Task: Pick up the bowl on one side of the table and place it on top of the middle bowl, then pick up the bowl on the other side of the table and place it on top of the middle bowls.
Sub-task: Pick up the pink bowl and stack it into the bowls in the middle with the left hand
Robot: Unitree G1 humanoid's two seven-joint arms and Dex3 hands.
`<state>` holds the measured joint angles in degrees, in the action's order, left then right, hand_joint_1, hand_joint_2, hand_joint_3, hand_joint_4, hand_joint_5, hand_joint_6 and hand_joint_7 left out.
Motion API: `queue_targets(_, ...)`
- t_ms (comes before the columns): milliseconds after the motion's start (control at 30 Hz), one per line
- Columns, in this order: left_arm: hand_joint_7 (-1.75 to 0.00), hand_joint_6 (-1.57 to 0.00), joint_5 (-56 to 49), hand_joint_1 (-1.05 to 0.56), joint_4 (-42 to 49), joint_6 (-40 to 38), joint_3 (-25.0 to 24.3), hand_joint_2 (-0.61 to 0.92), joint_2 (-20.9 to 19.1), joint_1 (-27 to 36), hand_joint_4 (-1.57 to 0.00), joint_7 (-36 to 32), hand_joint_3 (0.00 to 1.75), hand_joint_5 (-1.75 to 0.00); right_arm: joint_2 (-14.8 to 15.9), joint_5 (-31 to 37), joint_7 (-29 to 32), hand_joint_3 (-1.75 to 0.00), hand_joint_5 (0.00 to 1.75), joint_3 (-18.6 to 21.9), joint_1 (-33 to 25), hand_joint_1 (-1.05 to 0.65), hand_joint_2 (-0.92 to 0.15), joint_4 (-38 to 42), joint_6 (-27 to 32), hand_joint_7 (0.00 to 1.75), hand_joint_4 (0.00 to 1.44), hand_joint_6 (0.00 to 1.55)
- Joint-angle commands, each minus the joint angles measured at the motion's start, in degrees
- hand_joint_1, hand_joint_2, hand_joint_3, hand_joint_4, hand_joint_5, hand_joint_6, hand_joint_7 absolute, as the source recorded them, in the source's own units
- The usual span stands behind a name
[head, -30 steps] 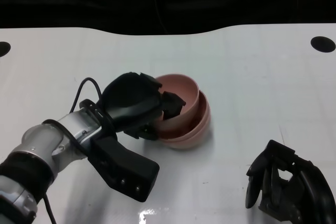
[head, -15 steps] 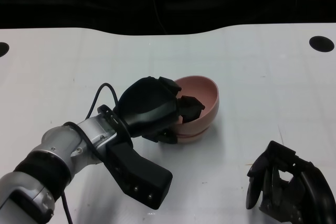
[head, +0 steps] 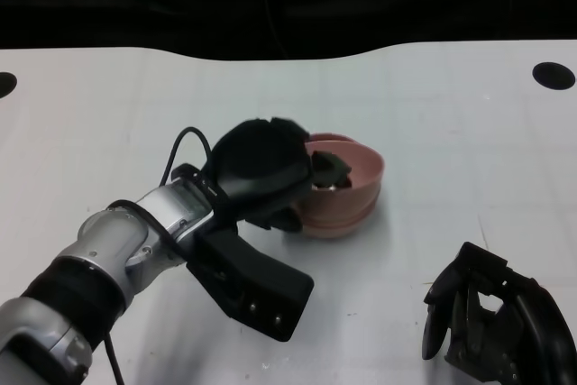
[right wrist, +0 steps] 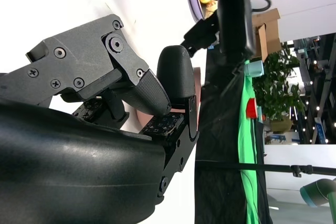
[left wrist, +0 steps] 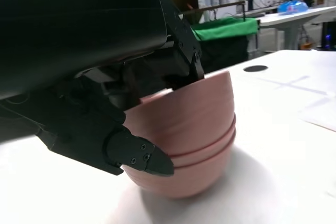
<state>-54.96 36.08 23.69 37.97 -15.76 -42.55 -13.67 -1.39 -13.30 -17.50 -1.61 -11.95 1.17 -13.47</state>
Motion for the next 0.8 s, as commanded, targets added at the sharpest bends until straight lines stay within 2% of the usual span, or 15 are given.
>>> queue_targets(33, -0.02, -0.43, -1.2, -0.64, -5.2, -3.7, -0.6, 0.92, -2.1, 2.3, -0.24, 3.4, 0.27, -0.34, 0.4, -0.5, -0.1, -1.36, 1.69, 0.6, -0.3, -0.17, -0.40, 0.1, -0.4, 1.51, 0.87, 0.81)
queue_targets(167, 0.00, -0.35, -2.1, -0.75, -12.0, -7.2, -1.4, 0.92, -3.9, 4.7, -0.15, 6.5, 0.34, -0.28, 0.4, -0.3, -0.1, -1.36, 1.69, 0.7, -0.4, -0.18, -0.40, 0.2, -0.6, 1.51, 0.86, 0.80)
queue_targets(467, 0.00, -0.18, -1.0, -0.83, -20.8, -10.3, -4.4, 0.92, -7.1, 9.8, -0.05, 10.3, 0.45, -0.24, 0.3, -0.2, 0.2, -1.37, 1.69, 0.6, -0.5, -0.18, -0.39, -0.3, 0.1, 1.51, 0.86, 0.81)
queue_targets(633, 0.00, -0.15, 2.7, -0.79, -22.4, -7.8, -8.3, 0.92, -8.0, 14.5, -0.02, 6.1, 0.41, -0.27, 0.3, -0.4, 0.3, -1.37, 1.70, 0.7, -0.4, -0.19, -0.38, -0.5, 0.7, 1.51, 0.86, 0.81)
queue_targets(733, -0.02, -0.17, 6.0, -0.70, -21.9, -3.7, -11.8, 0.92, -7.7, 19.1, 0.00, -1.2, 0.33, -0.33, 0.2, -0.1, 0.2, -1.38, 1.70, 0.5, -0.3, -0.19, -0.38, -0.2, 0.0, 1.51, 0.86, 0.81)
queue_targets(767, -0.03, -0.21, 7.7, -0.65, -21.1, -1.6, -13.0, 0.92, -7.5, 20.7, -0.01, -4.0, 0.30, -0.40, 0.2, 0.1, 0.2, -1.38, 1.71, 0.5, -0.3, -0.19, -0.38, -0.1, -0.2, 1.52, 0.86, 0.81)
queue_targets(800, -0.04, -0.26, 8.8, -0.59, -20.2, 0.2, -13.9, 0.92, -7.4, 21.8, -0.01, -6.1, 0.26, -0.57, 0.2, 0.1, 0.3, -1.38, 1.71, 0.5, -0.2, -0.19, -0.38, -0.1, -0.1, 1.52, 0.85, 0.81)
